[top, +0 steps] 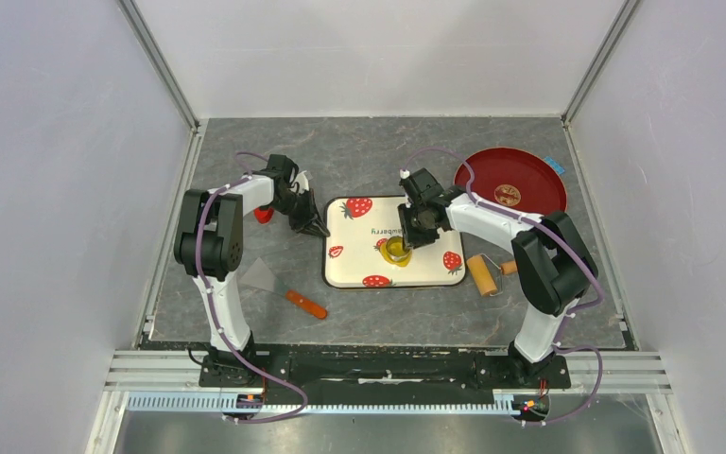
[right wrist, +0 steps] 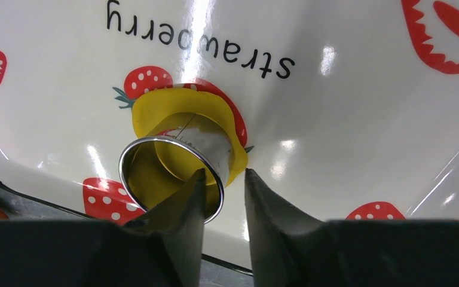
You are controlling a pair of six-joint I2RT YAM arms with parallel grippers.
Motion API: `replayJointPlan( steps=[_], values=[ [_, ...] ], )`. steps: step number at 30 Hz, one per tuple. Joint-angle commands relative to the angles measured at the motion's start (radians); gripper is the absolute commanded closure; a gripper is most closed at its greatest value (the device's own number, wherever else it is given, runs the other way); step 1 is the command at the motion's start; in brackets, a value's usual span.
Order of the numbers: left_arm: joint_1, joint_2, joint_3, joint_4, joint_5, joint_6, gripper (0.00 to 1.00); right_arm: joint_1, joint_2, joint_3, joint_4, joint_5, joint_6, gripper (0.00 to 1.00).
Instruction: Roll out the dumpling wrappers from the dough
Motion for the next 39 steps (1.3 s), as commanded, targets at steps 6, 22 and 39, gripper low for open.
replayJointPlan(
  steps=[6,22,39],
  values=[
    [-0.016,-0.037,-0.016,0.009,-0.066,0.035,0.74,0.002,-0.06,0.073,-0.02,0.008,-0.015,0.41],
    [-0.139,-0.328,-0.034,0.022,-0.271,0.084,0.56,-0.133,-0.186,-0.043,0.127,-0.243,-0.015,0.31],
    [-0.343,-0.127,-0.026,0.278,0.101,-0.196,0.59,-0.206,-0.148,-0.197,0.279,-0.48,-0.02,0.44]
  ],
)
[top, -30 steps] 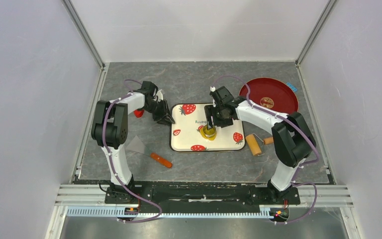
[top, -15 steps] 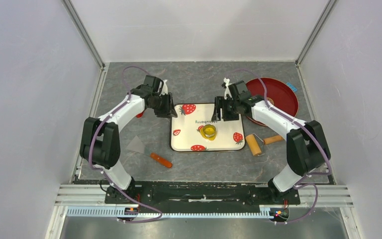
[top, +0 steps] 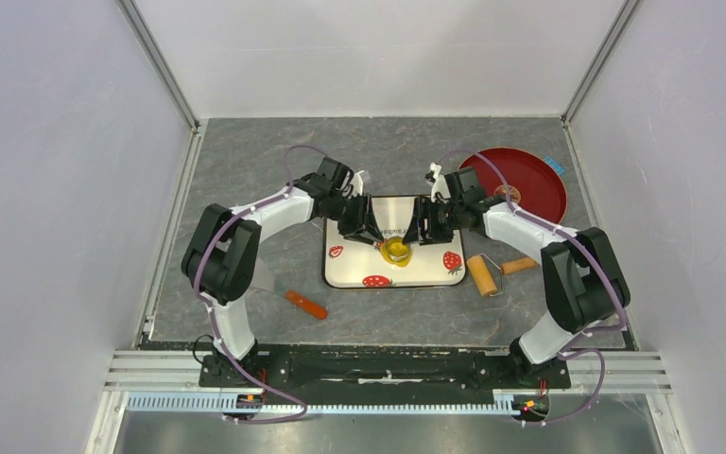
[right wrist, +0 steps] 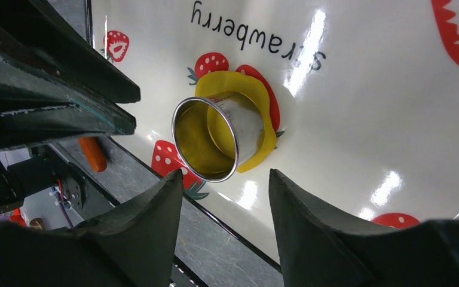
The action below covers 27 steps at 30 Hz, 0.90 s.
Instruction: Roll out the dumpling wrappers from the dough
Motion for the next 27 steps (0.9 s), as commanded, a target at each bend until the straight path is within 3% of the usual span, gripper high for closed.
replayJointPlan(
  steps=[1,6,10,16,27],
  values=[
    [-0.028,0.026,0.02,0.101,0.071,-0.083,0.59,-0.002,0.029,0.022,0.053,-0.054,-0.011,0.45],
    [-0.046,0.053,0.044,0.049,0.002,-0.043,0.59,-0.001,0.062,0.032,0.043,-0.032,-0.018,0.56],
    [-0.054,0.077,0.053,0.034,-0.011,-0.029,0.6,0.0,0.075,0.03,0.042,-0.031,-0.026,0.59],
    [-0.065,0.103,0.065,0.045,-0.019,-0.034,0.66,0.0,0.086,0.031,0.043,-0.034,-0.031,0.63],
    [-0.084,0.148,0.101,0.0,-0.067,0.0,0.76,0.009,0.129,0.013,0.042,-0.017,-0.045,0.83]
  ],
)
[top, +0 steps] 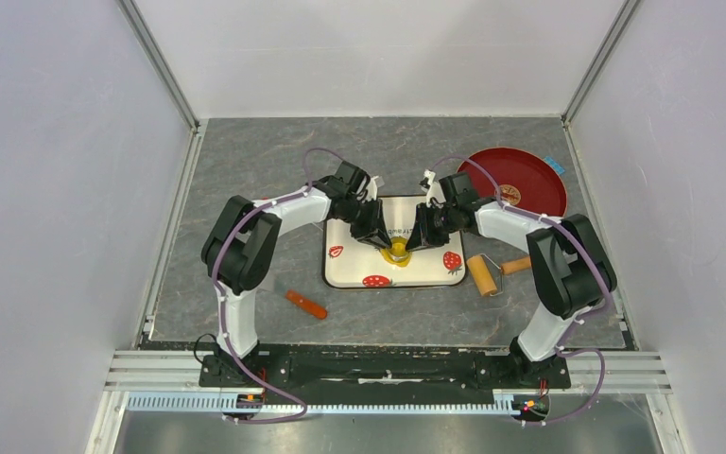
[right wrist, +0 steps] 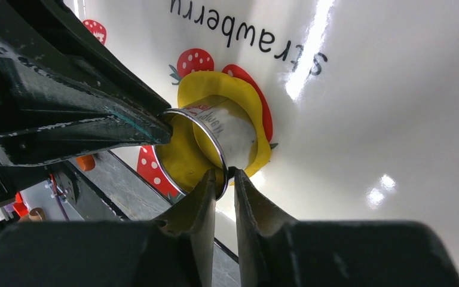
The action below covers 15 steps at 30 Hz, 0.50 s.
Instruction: Roll out the dumpling wrappers from the dough
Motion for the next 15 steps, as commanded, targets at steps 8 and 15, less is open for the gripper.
replayJointPlan(
  steps=[8,15],
  values=[
    [-0.015,0.055,0.018,-0.054,-0.098,0.047,0.95,0.011,0.049,-0.009,-0.007,0.053,-0.042,1.0],
    [-0.016,0.099,0.004,-0.062,-0.117,0.027,0.98,0.017,0.083,-0.033,-0.008,0.093,-0.04,1.0]
  ],
)
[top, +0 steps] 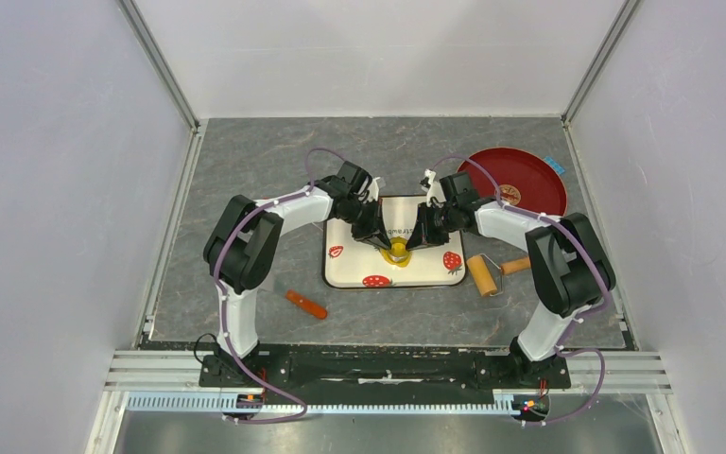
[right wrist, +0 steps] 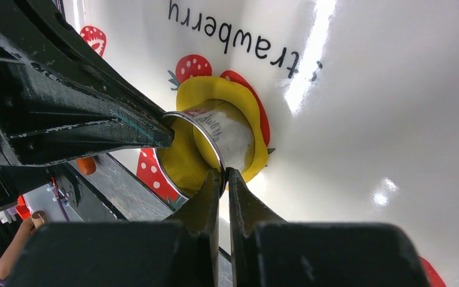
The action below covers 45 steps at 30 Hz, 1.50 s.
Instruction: Roll out the dumpling wrappers from the dough
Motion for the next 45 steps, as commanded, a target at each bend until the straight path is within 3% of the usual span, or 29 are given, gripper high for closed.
replayJointPlan(
  steps=[1,20,45],
  values=[
    [-0.004,0.081,-0.018,-0.04,-0.112,0.024,0.98,0.017,0.074,-0.035,-0.03,0.097,-0.042,1.0],
    [-0.004,0.163,-0.113,0.013,-0.144,-0.004,0.98,0.045,0.155,-0.098,-0.037,0.193,-0.061,1.0],
    [-0.006,0.184,-0.126,0.026,-0.152,0.0,0.98,0.074,0.195,-0.138,-0.038,0.243,-0.077,1.0]
  ],
)
